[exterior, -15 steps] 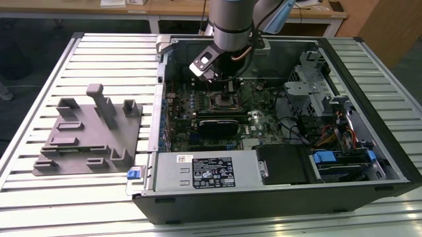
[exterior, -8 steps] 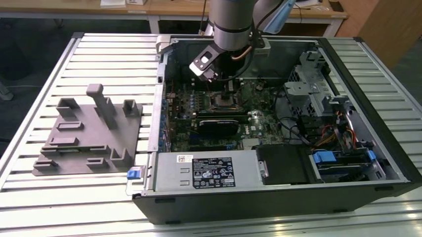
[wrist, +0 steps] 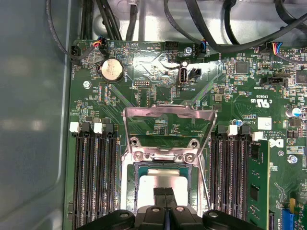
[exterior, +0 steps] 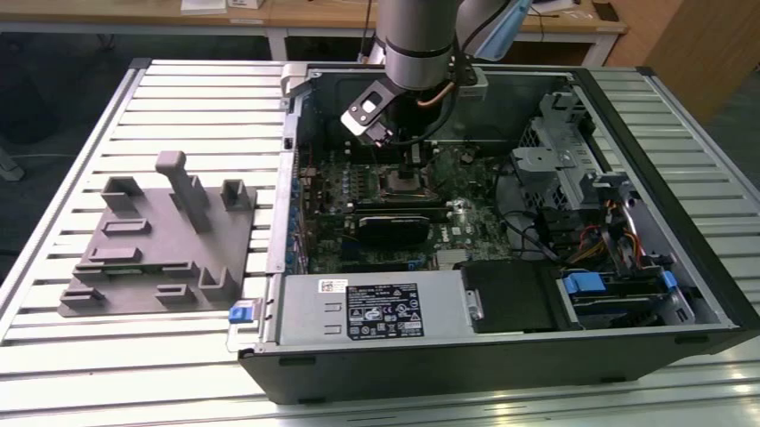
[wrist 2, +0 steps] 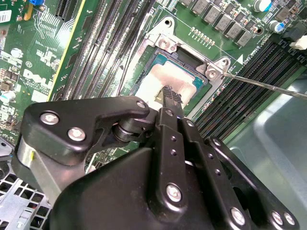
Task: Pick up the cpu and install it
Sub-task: 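Close the cpu cover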
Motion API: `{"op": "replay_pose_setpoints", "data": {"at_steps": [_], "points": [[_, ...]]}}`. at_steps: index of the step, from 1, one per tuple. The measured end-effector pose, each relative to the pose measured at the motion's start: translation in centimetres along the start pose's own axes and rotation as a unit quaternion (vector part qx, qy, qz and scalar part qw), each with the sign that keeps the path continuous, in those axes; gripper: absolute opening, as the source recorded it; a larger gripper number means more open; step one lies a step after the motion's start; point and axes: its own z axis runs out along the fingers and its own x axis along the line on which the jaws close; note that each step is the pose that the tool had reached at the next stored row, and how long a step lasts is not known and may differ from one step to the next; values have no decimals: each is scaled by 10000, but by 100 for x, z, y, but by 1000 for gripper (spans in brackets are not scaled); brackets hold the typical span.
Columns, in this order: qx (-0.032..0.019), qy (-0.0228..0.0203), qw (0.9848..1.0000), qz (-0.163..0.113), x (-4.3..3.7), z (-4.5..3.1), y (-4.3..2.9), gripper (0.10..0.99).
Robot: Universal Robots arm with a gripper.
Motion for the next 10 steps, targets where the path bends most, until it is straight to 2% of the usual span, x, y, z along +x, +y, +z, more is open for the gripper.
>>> {"op": "replay_pose_setpoints", "data": {"at_steps": [10], "points": [[1, -1, 10000, 0, 0, -20, 0, 106]]}}
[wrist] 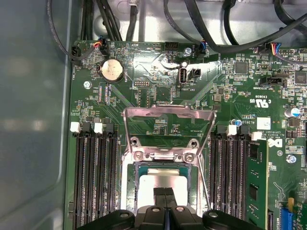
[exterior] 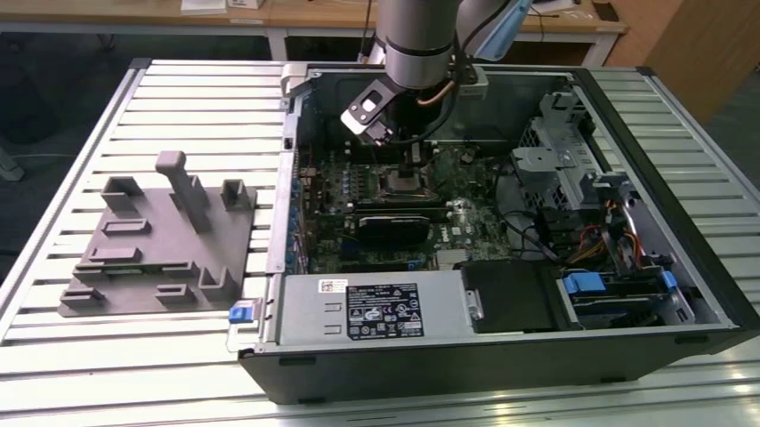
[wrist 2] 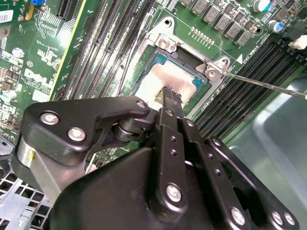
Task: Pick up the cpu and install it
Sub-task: 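Close the cpu cover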
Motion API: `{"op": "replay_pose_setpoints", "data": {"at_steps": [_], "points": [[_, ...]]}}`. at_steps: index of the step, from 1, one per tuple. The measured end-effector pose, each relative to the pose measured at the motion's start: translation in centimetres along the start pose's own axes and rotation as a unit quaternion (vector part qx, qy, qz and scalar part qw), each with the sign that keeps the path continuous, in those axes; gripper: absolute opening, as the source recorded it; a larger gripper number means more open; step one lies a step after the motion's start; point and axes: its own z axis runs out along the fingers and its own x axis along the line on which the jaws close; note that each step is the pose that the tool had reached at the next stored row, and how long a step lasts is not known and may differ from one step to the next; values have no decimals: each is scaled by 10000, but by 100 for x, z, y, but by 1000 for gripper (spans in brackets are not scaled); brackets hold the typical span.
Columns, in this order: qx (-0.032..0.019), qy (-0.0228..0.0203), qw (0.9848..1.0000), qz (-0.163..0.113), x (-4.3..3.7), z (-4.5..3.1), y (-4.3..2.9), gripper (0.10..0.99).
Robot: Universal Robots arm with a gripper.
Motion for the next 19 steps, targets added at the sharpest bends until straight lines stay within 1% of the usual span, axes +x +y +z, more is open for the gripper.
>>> {"op": "replay_pose_setpoints", "data": {"at_steps": [5, 9, 15, 19], "points": [[-1, 1, 10000, 0, 1, -32, 2, 106], [-1, 2, 10000, 0, 1, -76, 4, 106], [-1, 1, 10000, 0, 2, -184, 8, 106], [-1, 1, 10000, 0, 3, -278, 11, 106]]}}
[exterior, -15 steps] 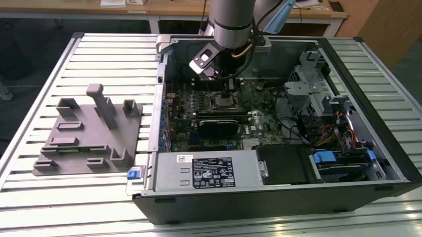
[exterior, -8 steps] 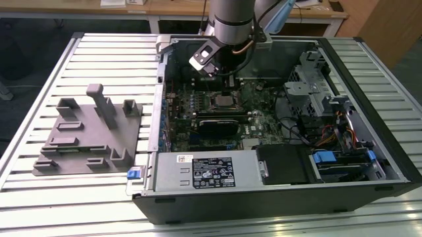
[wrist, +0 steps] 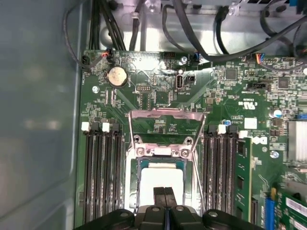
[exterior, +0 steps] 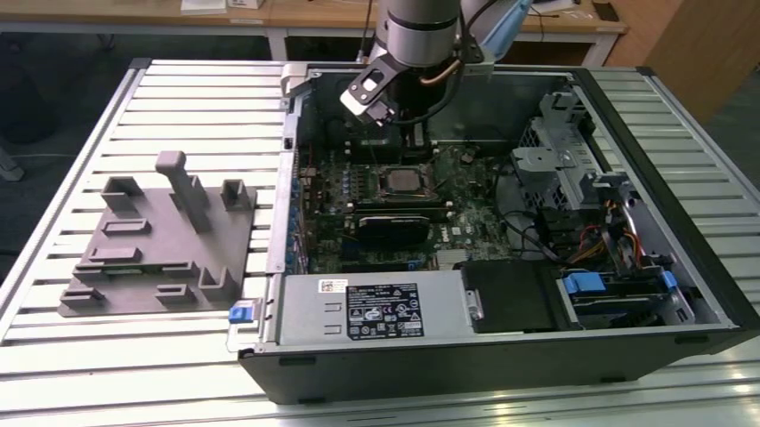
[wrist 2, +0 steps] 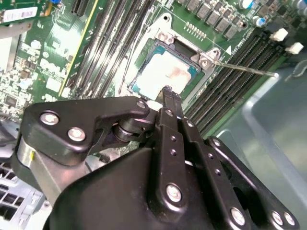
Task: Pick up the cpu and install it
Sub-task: 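Close the cpu cover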
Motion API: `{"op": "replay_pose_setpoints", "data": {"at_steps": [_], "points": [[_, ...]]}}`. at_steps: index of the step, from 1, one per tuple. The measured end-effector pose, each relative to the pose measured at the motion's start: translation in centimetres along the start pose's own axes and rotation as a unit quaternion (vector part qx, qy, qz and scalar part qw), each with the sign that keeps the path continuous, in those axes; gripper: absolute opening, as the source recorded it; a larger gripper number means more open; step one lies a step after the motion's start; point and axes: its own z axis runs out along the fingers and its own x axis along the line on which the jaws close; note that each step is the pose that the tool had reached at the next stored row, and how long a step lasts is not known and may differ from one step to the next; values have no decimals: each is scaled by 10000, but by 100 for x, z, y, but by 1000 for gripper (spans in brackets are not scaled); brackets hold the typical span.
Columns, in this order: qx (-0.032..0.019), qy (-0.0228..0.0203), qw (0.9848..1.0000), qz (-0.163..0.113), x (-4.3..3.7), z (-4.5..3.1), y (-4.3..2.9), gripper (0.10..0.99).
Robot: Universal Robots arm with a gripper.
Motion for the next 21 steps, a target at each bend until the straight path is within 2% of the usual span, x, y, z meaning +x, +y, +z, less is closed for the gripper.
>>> {"op": "replay_pose_setpoints", "data": {"at_steps": [21], "points": [[1, 0, 10000, 0, 1, -68, 3, 106]]}}
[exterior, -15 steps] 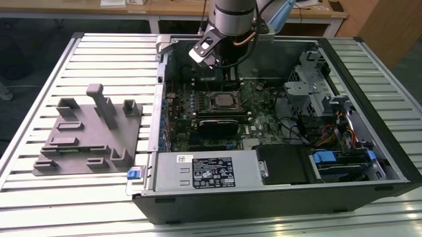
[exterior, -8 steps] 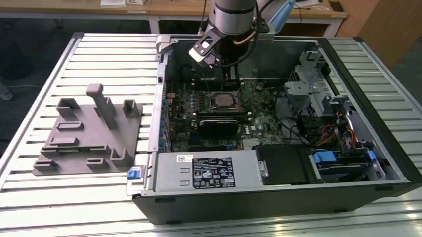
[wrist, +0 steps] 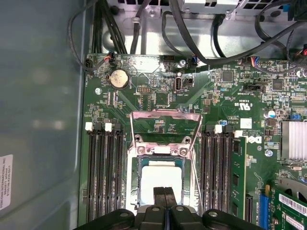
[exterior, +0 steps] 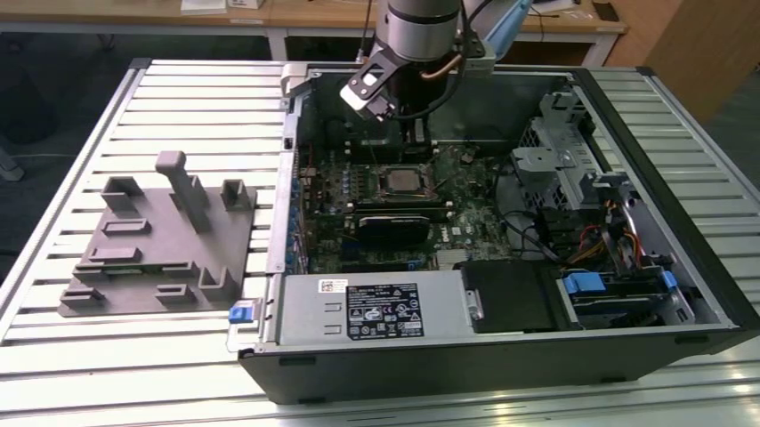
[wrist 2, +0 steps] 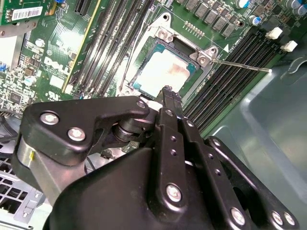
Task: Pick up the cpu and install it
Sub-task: 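Close the cpu cover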
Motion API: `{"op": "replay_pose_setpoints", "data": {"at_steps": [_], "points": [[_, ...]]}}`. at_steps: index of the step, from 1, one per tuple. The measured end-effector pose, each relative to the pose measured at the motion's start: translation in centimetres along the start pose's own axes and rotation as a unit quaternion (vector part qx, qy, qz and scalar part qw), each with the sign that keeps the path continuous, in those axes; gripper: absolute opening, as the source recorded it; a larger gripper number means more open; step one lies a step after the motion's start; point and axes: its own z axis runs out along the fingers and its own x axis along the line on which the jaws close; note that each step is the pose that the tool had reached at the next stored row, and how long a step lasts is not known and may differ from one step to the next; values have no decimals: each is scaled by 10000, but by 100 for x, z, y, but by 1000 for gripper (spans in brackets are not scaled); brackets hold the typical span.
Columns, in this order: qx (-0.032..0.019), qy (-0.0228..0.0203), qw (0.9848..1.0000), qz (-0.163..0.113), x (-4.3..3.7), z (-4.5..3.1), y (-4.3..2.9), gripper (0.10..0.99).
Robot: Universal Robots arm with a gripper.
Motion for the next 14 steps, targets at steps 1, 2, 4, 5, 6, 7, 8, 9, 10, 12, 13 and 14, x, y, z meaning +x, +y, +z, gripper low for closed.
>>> {"op": "replay_pose_setpoints", "data": {"at_steps": [1, 2, 4, 5, 6, 7, 8, 9, 10, 12, 13, 14], "points": [[0, 1, 10000, 0, 0, -1, 0, 106], [0, 0, 10000, 0, 0, -4, 0, 106], [0, 0, 10000, 0, 0, -8, 0, 106], [0, 1, 10000, 0, 0, -10, 0, 106], [0, 0, 10000, 0, 0, -12, 0, 106], [0, 0, 10000, 0, 0, -14, 0, 106], [0, 0, 10000, 0, 0, -17, 1, 106], [0, 0, 10000, 0, 0, -19, 1, 106], [0, 0, 10000, 0, 0, -21, 1, 106], [0, 0, 10000, 0, 0, -28, 1, 106], [-1, 1, 10000, 0, 0, -29, 1, 106], [0, 1, 10000, 0, 0, -31, 1, 106]]}}
